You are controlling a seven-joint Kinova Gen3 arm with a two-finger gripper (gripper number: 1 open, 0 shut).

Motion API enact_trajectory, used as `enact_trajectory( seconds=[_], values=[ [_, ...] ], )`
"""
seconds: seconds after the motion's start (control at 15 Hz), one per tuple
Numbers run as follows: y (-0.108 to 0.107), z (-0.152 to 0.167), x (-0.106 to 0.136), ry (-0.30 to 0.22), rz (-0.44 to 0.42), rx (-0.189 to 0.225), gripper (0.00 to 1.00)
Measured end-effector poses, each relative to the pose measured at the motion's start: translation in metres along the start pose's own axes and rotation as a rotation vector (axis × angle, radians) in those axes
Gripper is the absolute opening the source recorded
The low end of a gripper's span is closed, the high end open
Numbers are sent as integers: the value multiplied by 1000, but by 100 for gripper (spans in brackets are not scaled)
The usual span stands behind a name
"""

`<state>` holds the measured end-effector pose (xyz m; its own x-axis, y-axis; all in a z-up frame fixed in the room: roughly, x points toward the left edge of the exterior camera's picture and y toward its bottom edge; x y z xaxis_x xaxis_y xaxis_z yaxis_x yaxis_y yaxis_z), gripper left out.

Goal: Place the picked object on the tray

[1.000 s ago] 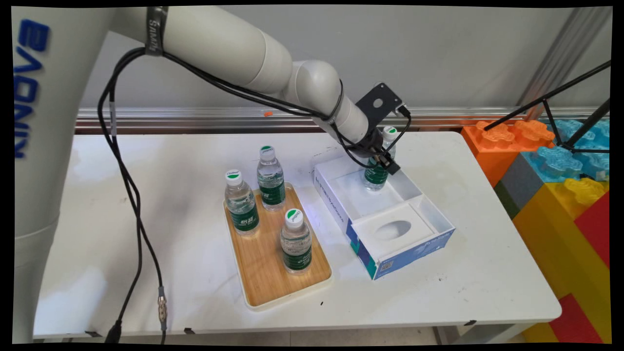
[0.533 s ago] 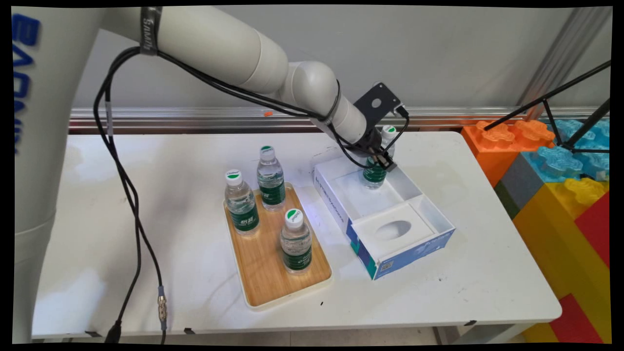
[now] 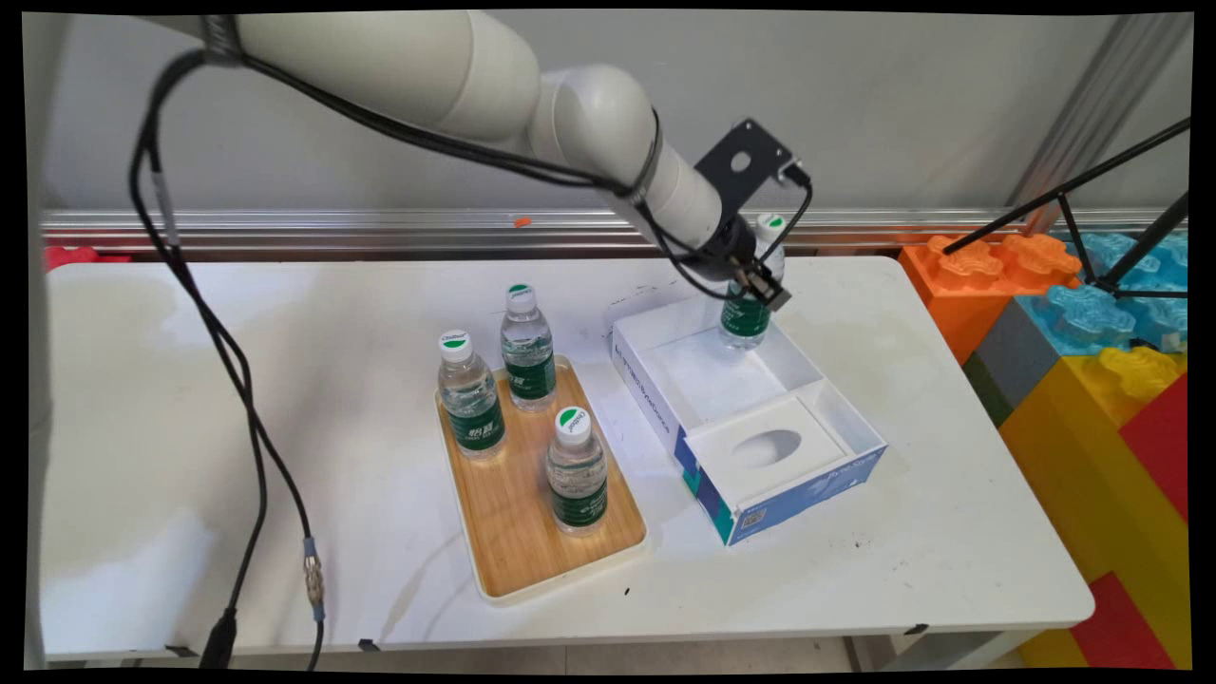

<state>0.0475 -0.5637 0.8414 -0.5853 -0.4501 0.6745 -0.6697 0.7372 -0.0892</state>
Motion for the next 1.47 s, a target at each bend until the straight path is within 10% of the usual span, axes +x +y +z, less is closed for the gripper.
enact_trajectory(
  seconds=[0.87, 1.47],
  values=[
    [0, -152, 42, 30, 10, -27, 0],
    [-11, -274, 4, -14, 77, -65, 0]
  ],
)
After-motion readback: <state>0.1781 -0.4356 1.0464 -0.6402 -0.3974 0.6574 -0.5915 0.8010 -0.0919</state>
